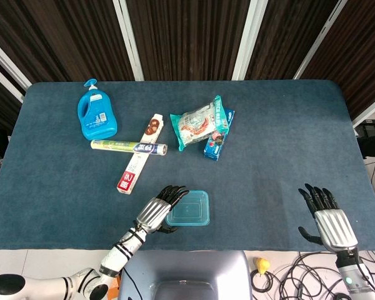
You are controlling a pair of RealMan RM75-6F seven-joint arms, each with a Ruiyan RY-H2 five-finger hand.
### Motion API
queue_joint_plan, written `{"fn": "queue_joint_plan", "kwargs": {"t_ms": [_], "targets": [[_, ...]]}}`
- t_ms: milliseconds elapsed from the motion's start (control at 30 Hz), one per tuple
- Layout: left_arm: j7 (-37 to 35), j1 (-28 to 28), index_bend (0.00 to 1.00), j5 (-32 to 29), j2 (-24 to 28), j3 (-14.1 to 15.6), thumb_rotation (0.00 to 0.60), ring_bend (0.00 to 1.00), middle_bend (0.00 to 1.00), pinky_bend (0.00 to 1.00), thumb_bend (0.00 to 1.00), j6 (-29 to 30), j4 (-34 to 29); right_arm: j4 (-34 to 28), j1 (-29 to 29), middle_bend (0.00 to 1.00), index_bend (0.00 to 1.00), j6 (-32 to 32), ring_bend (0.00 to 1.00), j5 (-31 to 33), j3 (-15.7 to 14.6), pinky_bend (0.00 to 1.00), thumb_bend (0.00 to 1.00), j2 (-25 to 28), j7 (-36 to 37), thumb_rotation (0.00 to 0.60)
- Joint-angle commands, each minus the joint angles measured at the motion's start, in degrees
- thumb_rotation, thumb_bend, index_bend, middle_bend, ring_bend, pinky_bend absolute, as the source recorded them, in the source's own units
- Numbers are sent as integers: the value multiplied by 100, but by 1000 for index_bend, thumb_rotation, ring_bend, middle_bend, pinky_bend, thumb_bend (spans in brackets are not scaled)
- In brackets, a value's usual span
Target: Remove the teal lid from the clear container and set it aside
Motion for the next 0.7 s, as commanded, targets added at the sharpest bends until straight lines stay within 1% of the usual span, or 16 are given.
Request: {"fn": "queue_joint_plan", "kwargs": {"t_ms": [33, 267, 300, 333, 400, 433, 467, 600, 667, 700], "targets": [[32, -21, 0, -21, 0, 19, 600, 0, 0, 0, 251, -55, 29, -4, 1, 0, 0, 0, 0, 9, 6, 0, 182, 4, 12, 600], [-17, -30, 0, 48, -106, 43, 600, 0, 1, 0, 259, 20, 174, -2, 6, 0, 0, -6, 0, 5, 4, 0, 182, -3, 8, 600], [-18, -32, 3, 50, -124, 41, 600, 0, 14, 0, 259, 26, 196, -2, 8, 0, 0, -11, 0, 4, 2, 0, 182, -5, 6, 600], [-24, -31, 25, 58, -144, 36, 600, 12, 48, 5, 259, 50, 219, -2, 8, 0, 0, -12, 0, 5, 1, 0, 182, -6, 0, 600], [-67, -19, 102, 67, -201, 25, 600, 64, 140, 26, 259, 103, 286, -1, 8, 0, 0, -18, 0, 1, -7, 0, 182, -9, -15, 600], [-89, -20, 158, 69, -216, 31, 600, 107, 193, 43, 259, 97, 313, 0, 7, 0, 0, -19, 0, -2, -10, 0, 182, -11, -17, 600], [-104, -25, 192, 68, -221, 38, 600, 136, 225, 53, 259, 81, 335, 2, 6, 0, 0, -16, 0, -2, -10, 0, 182, -15, -18, 600], [-167, -31, 294, 74, -257, 56, 600, 224, 315, 101, 257, 64, 410, 14, 12, 0, 0, -13, 0, -33, -16, 0, 182, -39, -27, 600], [-189, -39, 335, 89, -266, 86, 600, 247, 341, 123, 257, 34, 449, 30, 35, 0, 0, -26, 0, -85, -23, 0, 182, -69, -45, 600], [-191, -41, 339, 89, -274, 94, 600, 249, 344, 127, 258, 25, 465, 42, 52, 0, 0, -41, 0, -122, -31, 0, 182, -90, -49, 600]]}}
